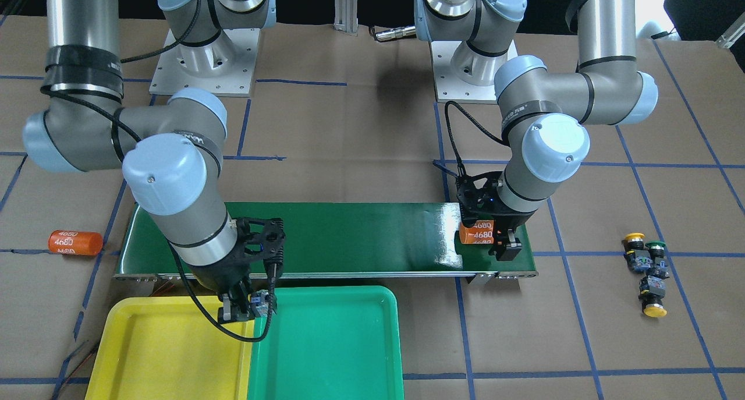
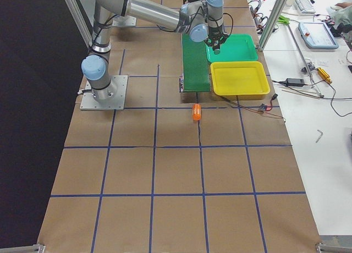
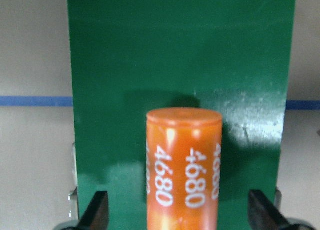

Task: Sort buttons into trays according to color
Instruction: 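Release the green button into the green tray while the left gripper withdraws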

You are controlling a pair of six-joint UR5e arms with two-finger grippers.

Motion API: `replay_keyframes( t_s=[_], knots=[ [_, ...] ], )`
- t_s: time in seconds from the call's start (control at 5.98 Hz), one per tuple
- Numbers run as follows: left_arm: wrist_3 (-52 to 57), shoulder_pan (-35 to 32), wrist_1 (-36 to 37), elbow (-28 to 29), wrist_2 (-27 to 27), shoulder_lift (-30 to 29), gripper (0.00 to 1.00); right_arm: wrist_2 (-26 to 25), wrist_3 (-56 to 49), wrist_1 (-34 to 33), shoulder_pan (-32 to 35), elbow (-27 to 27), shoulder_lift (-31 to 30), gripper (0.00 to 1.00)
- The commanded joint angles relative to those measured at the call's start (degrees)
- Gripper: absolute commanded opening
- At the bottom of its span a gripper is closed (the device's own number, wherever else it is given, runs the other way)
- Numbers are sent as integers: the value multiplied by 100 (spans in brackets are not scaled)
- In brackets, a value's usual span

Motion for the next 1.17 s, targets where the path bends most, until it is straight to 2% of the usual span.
replay_keyframes(
  t_s=[0.0, 0.17, 0.5, 0.67, 0.84, 1.0],
  knots=[
    [36, 749, -62, 3, 16, 255, 98, 575, 173, -726, 210, -326, 695, 19],
    [149, 1015, -106, 4, 7, 370, 98, 786, 574, -702, 236, -327, 715, 99],
    [239, 1795, -194, 4, -28, 502, 98, 614, 719, -554, 237, -310, 462, 100],
    [203, 2148, -220, 30, -54, 503, 98, 108, 719, 317, 211, -345, 103, 100],
    [-145, 2404, -212, 152, -115, 346, 98, -2, 728, 1179, 176, -197, -466, 100],
    [-1088, 2424, -151, 170, -273, 318, 98, -490, 728, 2301, 149, -21, -1055, 100]
  ],
)
